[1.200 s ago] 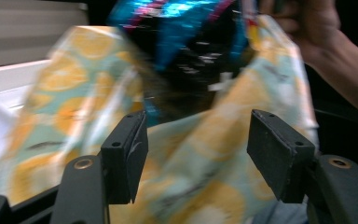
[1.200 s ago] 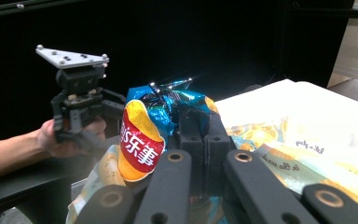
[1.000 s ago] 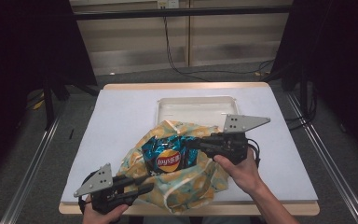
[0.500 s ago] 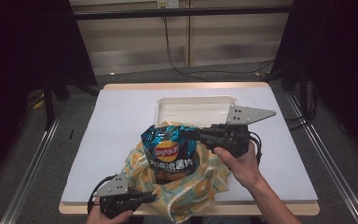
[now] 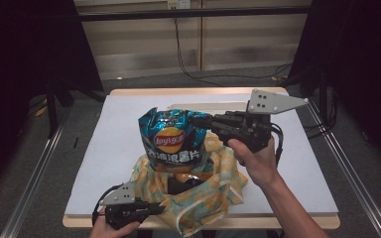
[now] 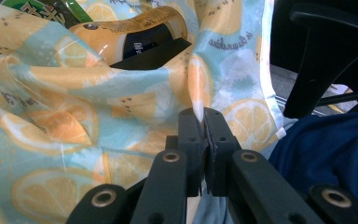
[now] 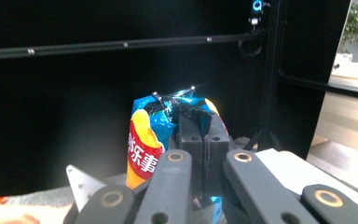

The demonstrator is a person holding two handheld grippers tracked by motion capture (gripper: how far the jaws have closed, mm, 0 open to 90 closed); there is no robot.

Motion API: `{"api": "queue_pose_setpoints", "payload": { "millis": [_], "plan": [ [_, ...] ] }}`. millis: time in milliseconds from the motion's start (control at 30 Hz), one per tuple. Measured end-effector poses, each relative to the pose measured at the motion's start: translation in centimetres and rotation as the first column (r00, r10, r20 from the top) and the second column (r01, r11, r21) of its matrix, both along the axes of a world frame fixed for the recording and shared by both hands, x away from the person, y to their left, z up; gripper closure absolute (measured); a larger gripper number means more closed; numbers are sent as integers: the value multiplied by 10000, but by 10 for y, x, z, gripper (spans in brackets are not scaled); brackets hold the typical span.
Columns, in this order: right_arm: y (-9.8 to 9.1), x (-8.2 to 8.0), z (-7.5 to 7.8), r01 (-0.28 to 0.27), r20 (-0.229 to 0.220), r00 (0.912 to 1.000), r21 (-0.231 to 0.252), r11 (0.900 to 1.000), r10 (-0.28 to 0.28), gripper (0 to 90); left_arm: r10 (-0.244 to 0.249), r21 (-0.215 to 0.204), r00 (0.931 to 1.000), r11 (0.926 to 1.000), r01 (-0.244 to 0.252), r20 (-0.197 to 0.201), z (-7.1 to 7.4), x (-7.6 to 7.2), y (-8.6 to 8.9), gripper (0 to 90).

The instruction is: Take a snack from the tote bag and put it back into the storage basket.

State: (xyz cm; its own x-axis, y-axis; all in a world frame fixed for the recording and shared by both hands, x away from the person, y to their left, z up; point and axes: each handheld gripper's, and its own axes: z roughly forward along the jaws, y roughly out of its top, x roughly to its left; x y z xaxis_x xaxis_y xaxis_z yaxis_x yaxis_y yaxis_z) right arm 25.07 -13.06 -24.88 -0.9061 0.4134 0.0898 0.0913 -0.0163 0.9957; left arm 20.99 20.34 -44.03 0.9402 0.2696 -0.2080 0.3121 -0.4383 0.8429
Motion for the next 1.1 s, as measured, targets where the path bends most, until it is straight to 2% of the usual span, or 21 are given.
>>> {"api": "queue_pose_setpoints", "payload": {
  "millis": [167,300,367,433,600,700,767,900,967,1067,1100],
  "plan": [
    [-1,5,13,64,204,9998,109,9999,-66,900,-32,68,10000,10000,32,-33,-1,-1,-2,856],
    [-5,10,23,309,359,9989,118,9995,-313,900,19,-120,10000,9999,-20,-86,0,0,-1,791],
    [-9,16,23,448,269,9986,161,9989,-452,900,77,-289,9999,9995,-81,-149,1,0,0,771],
    [-14,21,21,545,189,9983,237,9982,-550,900,217,-465,9996,9987,-225,-176,3,1,3,709],
    [-20,30,17,626,-44,9980,369,9974,-624,900,536,-819,9985,9952,-540,-64,8,3,12,644],
    [-23,36,18,663,-29,9978,519,9965,-662,900,762,-1131,9970,9906,-773,-136,10,5,17,584],
    [-25,42,19,733,-42,9973,620,9954,-732,900,888,-1315,9959,9872,-903,-170,10,7,20,581],
    [-28,53,19,905,-19,9959,557,9943,-905,900,1144,-1389,9934,9837,-1141,-58,12,9,25,482],
    [-30,58,19,965,-75,9953,573,9937,-962,900,1329,-1593,9911,9783,-1328,-95,14,8,27,447],
    [-35,66,18,1007,-119,9949,521,9935,-1002,900,1537,-1663,9881,9743,-1517,-10,15,8,31,411],
    [-37,68,17,1070,-177,9942,576,9926,-1061,900,1660,-1741,9861,9709,-1642,-42,15,8,31,394]
  ]
}}
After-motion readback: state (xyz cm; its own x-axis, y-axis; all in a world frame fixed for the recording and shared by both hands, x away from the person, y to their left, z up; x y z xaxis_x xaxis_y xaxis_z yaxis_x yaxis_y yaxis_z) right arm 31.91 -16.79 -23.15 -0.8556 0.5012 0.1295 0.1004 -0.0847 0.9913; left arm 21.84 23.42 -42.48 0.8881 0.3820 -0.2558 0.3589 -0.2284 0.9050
